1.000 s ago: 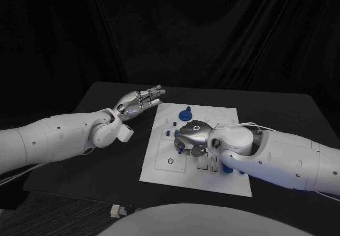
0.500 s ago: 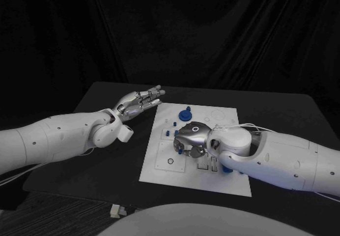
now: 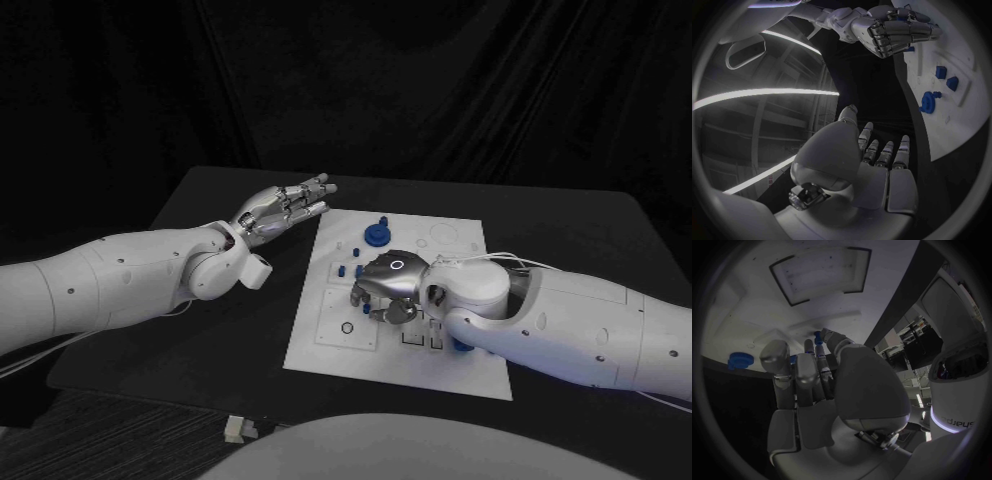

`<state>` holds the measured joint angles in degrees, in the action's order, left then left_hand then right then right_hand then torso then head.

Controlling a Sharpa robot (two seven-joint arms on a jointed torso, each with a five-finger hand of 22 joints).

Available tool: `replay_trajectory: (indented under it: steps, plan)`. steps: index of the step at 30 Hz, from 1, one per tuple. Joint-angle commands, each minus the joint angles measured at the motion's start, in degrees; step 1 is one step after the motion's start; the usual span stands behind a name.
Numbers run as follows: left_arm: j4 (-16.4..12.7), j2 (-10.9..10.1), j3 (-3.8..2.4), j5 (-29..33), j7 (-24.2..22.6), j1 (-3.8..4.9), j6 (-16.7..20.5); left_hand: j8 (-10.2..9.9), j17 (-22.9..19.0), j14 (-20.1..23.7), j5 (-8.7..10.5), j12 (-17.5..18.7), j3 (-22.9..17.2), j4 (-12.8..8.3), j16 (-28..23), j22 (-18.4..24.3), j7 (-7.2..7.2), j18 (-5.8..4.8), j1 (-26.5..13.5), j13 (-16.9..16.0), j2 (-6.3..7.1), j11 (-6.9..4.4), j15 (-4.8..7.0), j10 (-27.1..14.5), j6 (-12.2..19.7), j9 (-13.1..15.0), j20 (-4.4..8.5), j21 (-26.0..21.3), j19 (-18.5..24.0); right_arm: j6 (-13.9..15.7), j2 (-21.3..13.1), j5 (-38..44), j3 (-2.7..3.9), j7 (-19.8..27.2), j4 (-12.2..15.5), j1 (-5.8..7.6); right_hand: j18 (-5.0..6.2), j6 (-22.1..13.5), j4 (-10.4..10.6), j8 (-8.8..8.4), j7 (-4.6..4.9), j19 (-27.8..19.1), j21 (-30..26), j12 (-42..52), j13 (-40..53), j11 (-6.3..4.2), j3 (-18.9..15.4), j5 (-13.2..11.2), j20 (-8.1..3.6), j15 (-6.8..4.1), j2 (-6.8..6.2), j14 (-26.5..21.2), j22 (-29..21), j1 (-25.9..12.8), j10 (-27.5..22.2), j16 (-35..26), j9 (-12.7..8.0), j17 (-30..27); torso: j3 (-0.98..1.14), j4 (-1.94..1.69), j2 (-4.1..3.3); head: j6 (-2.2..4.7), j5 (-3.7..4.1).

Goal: Assemble the parts on the task board

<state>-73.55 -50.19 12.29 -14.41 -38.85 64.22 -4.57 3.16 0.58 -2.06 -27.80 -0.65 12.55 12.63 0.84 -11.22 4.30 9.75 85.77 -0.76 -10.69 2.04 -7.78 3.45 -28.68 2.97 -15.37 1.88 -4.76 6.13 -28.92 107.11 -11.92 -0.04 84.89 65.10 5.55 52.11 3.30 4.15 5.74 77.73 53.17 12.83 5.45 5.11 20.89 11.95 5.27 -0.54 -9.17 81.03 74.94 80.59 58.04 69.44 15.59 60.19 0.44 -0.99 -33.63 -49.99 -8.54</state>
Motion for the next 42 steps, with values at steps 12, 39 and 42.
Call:
replay_trajectory:
  steps: [12,39,42]
  plan:
    - [0.1,0.1,-0.06,0.4,-7.7,-0.09,0.0,0.4,-0.1,0.3,-0.14,0.0,-0.3,-0.1,-0.2,-0.2,0.14,0.56,0.3,0.1,-0.50,0.37,-0.11,-0.2,-0.7,0.1,-0.48,0.4,0.0,1.5,-2.2,0.5,0.04,-1.0,0.7,0.07,1.83,-8.9,5.3,-0.27,-3.20,-2.4,-6.2,1.2,1.4,0.72,-11.0,-8.9,0.57,0.32,-1.81,-2.9,5.1,-2.9,-11.1,-1.8,-3.7,-3.2,0.00,0.00,0.00,-0.01,-0.21]
    - [-0.1,0.3,-0.06,0.4,-8.5,-0.13,0.4,0.0,0.0,0.2,-0.50,0.0,-0.4,0.1,-0.1,-1.0,-0.70,0.65,0.2,0.1,-0.81,-0.21,-0.30,-0.3,0.9,-0.1,-0.74,0.8,-0.7,-0.8,-17.6,-5.0,0.03,-1.8,3.2,8.24,0.09,-1.3,13.3,1.02,-6.91,4.6,5.0,-1.4,-1.7,0.17,-17.2,-2.4,-0.63,-0.90,0.14,3.6,7.5,-3.5,-10.0,2.8,-5.7,2.7,0.01,0.00,0.00,-0.01,-0.23]
    - [0.0,0.3,-0.06,0.4,-8.5,-0.13,0.4,0.0,0.0,0.2,-0.51,0.0,-0.4,0.1,-0.1,-1.0,-0.70,0.65,0.2,0.1,-0.81,-0.21,-0.30,-0.3,0.9,-0.1,-0.74,0.8,-0.7,-0.9,-17.7,-5.2,0.02,-1.6,2.7,7.51,0.09,-0.7,13.1,1.10,-6.42,4.6,4.8,-1.1,-1.5,-0.03,-17.1,-2.5,-0.78,-1.05,0.39,3.6,7.5,-2.2,-9.2,2.6,-5.7,2.6,0.02,0.02,-0.04,-0.01,-0.23]
